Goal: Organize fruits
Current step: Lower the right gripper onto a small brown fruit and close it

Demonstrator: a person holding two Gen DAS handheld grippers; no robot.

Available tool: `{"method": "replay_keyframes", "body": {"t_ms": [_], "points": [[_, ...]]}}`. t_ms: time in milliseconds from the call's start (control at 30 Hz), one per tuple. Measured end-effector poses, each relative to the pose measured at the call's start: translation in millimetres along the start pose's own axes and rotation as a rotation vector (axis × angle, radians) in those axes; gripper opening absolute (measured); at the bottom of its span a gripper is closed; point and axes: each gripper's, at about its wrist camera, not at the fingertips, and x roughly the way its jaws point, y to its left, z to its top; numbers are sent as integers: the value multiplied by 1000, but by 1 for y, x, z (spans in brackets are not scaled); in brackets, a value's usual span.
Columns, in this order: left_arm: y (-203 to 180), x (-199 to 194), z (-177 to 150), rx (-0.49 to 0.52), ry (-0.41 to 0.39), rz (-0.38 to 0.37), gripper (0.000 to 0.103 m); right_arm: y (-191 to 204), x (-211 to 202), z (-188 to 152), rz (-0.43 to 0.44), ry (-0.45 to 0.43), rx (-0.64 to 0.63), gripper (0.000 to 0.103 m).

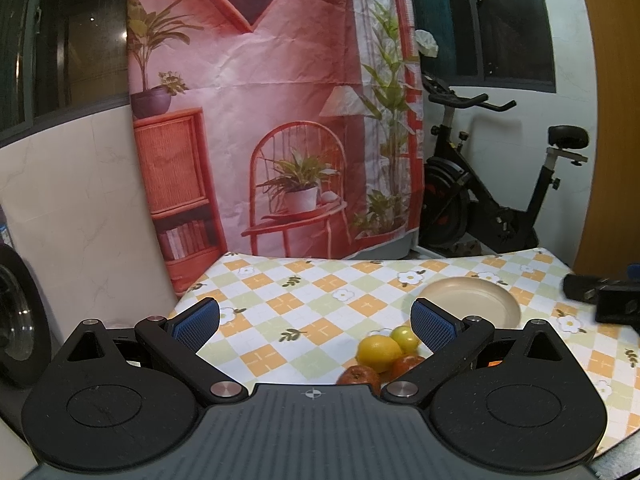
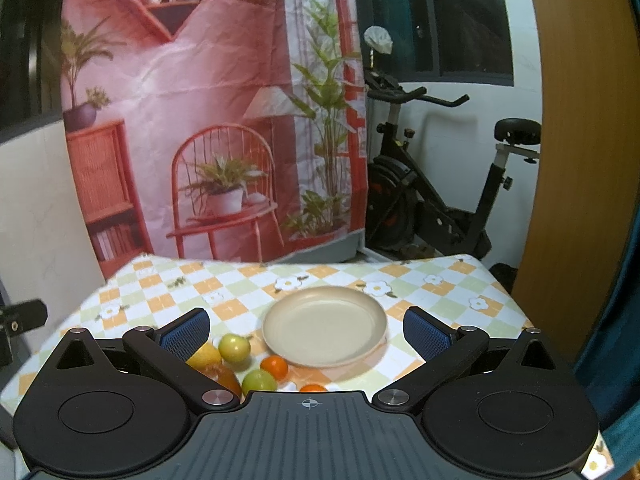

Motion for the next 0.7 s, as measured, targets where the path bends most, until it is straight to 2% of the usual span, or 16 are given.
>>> {"method": "replay_keyframes", "body": {"t_ms": [167, 333, 500, 600, 700], "points": [[11, 20, -1, -16, 31, 35, 103, -21, 14, 3, 2, -15, 10, 103], [24, 46, -7, -79, 85, 19, 101, -33, 41, -4, -18, -24, 33, 103], [25, 65, -18, -85, 93, -17, 94, -47, 63, -21, 17, -103, 57, 103], [25, 72, -24, -116, 57, -76, 93, -51, 74, -27, 21, -132, 42, 103], [23, 81, -30, -152, 58, -122, 93, -55, 85, -30, 36, -136, 25, 103]]}}
